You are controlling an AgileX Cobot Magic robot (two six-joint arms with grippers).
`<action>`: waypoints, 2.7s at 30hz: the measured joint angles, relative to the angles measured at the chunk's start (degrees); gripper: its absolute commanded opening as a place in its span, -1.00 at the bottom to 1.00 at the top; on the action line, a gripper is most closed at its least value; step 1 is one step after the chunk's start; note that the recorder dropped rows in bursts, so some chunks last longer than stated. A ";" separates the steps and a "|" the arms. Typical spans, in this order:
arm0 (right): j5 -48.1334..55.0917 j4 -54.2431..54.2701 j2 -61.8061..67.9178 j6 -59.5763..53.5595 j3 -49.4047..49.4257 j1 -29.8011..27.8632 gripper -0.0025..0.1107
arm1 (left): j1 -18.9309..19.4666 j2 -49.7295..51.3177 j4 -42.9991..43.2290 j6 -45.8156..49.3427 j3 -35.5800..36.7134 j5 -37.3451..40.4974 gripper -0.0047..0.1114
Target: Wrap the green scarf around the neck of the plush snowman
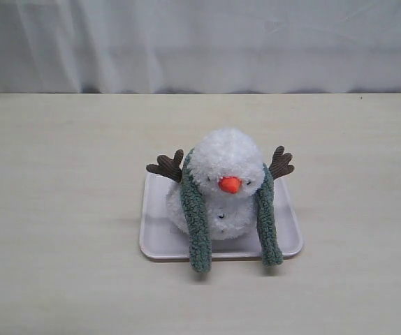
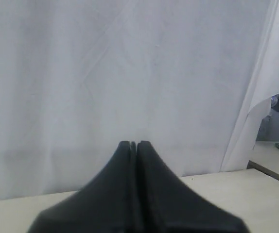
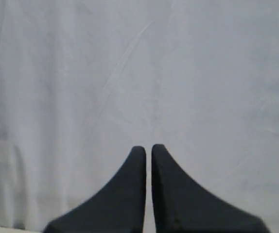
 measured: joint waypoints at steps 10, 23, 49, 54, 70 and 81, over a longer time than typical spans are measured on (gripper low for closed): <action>-6.44 0.00 -11.87 0.00 4.89 0.00 -0.88 | 0.00 -21.87 -0.18 -0.21 0.00 16.38 -0.92; -8.75 0.00 -11.88 0.22 4.89 0.00 -0.88 | 0.00 -27.33 -0.18 -0.54 0.00 21.93 -0.92; -9.48 0.00 -11.88 0.20 4.89 0.00 -0.88 | 0.00 -27.33 -0.18 -0.54 0.00 21.93 -0.92; -9.48 0.00 -11.88 0.20 4.89 0.00 -0.88 | 0.00 -27.33 -0.18 -0.54 0.00 21.93 -0.92; -9.48 0.00 -11.88 0.20 4.89 0.00 -0.88 | 0.00 -31.45 -0.18 3.55 0.00 22.08 -0.92; -9.48 0.00 -11.88 0.20 4.89 0.00 -0.88 | 0.00 -33.05 -2.10 9.39 -3.70 31.36 -0.92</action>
